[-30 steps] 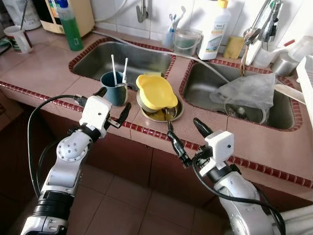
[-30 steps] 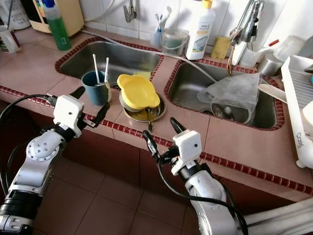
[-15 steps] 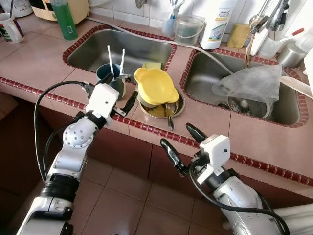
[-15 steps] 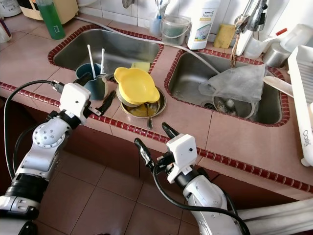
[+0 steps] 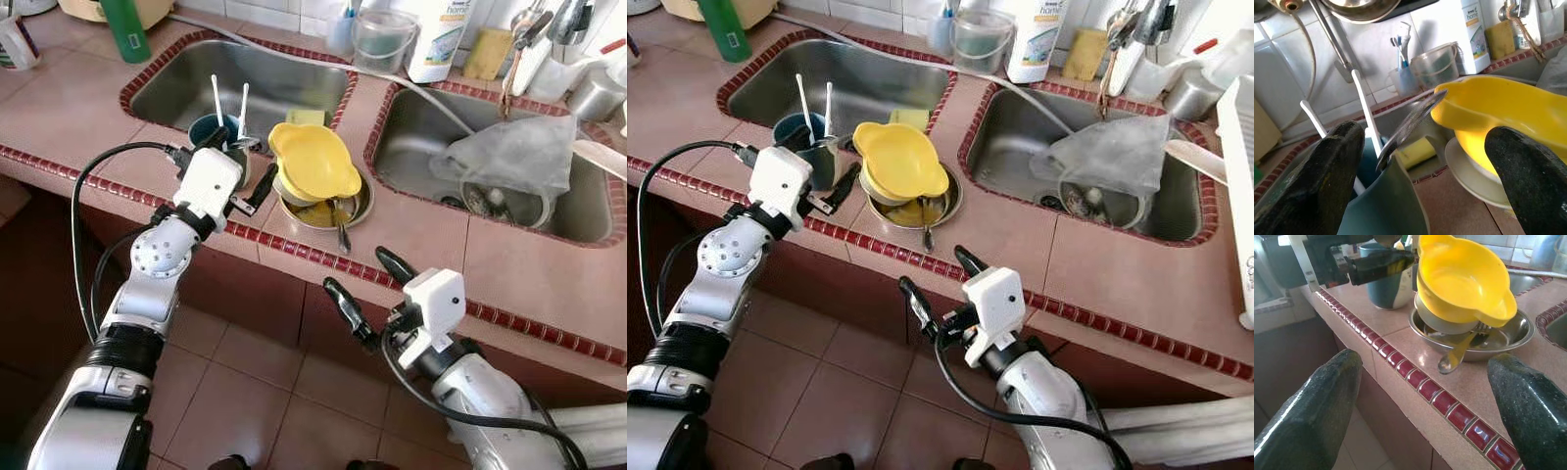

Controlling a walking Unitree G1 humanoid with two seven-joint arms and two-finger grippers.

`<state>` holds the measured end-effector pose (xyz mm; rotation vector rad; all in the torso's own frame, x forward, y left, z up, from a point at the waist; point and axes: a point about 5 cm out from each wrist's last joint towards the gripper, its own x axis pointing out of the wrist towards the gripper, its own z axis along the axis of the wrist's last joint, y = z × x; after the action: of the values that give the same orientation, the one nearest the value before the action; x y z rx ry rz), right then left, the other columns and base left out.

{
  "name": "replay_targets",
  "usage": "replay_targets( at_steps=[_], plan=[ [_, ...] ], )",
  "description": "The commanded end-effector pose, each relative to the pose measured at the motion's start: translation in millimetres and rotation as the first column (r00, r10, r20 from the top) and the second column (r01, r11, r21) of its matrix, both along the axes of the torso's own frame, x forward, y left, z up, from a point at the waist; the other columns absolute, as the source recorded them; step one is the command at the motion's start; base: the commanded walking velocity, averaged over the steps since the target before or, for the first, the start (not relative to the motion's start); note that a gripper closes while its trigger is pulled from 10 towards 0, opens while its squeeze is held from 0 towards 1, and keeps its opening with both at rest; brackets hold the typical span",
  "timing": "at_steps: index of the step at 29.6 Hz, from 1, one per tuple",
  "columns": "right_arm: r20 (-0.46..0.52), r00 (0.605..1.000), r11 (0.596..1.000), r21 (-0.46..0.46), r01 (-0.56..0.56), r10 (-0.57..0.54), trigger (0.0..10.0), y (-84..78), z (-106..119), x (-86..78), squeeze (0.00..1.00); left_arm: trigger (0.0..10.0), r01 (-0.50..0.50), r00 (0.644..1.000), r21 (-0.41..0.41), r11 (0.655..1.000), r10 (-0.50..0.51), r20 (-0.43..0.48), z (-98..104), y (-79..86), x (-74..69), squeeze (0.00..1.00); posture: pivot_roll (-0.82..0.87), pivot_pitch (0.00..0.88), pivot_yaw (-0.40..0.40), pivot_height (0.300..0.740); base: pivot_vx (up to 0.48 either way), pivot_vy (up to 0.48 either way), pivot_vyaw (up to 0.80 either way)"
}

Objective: Kitchen organization

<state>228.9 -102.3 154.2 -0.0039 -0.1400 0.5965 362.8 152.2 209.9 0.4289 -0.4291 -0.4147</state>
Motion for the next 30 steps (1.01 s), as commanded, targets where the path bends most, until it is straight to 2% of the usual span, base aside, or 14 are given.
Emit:
replay_targets(
  at_steps=[1, 2, 3, 9, 30],
  plan=[
    [0.001, 1.000, 1.000, 0.004, 0.014, -0.014, 10.0, -2.9, 2.2, -2.2, 0.00, 1.8, 0.009, 1.000, -0.006, 1.000, -0.009, 0.015, 3.9, 0.1, 1.1, 0.00, -0.13, 0.238, -0.007, 0.740, 0.000, 0.000, 0.00],
    [0.000, 1.000, 1.000, 0.004, 0.016, -0.016, 10.0, -3.0, 2.1, -2.1, 0.00, 1.6, 0.004, 1.000, -0.008, 1.000, -0.004, 0.015, 4.8, 0.9, 2.1, 0.00, -0.13, 0.238, -0.007, 0.740, 0.000, 0.000, 0.00],
    [0.000, 1.000, 1.000, 0.005, 0.018, -0.018, 10.0, -3.2, 2.1, -1.9, 0.00, 0.0, 0.004, 1.000, -0.011, 1.000, -0.004, 0.023, 6.1, 1.4, 2.2, 0.00, -0.13, 0.238, -0.006, 0.740, 0.000, 0.000, 0.00],
    [-0.003, 0.999, 0.999, 0.010, 0.033, -0.033, 10.0, -4.2, 1.6, -1.1, 0.00, 0.0, -0.004, 0.999, -0.031, 1.000, 0.006, 0.054, 11.6, 2.5, 3.0, 0.00, -0.13, 0.237, -0.004, 0.740, 0.000, 0.000, 0.00],
    [-0.008, 1.000, 1.000, 0.009, 0.026, -0.026, 10.0, -0.9, -0.4, 0.0, 0.00, 0.0, -0.011, 0.998, -0.054, 0.998, 0.014, 0.059, 6.7, 8.8, -3.1, 0.00, -0.11, 0.232, -0.013, 0.740, 0.000, 0.000, 0.00]
  ],
)
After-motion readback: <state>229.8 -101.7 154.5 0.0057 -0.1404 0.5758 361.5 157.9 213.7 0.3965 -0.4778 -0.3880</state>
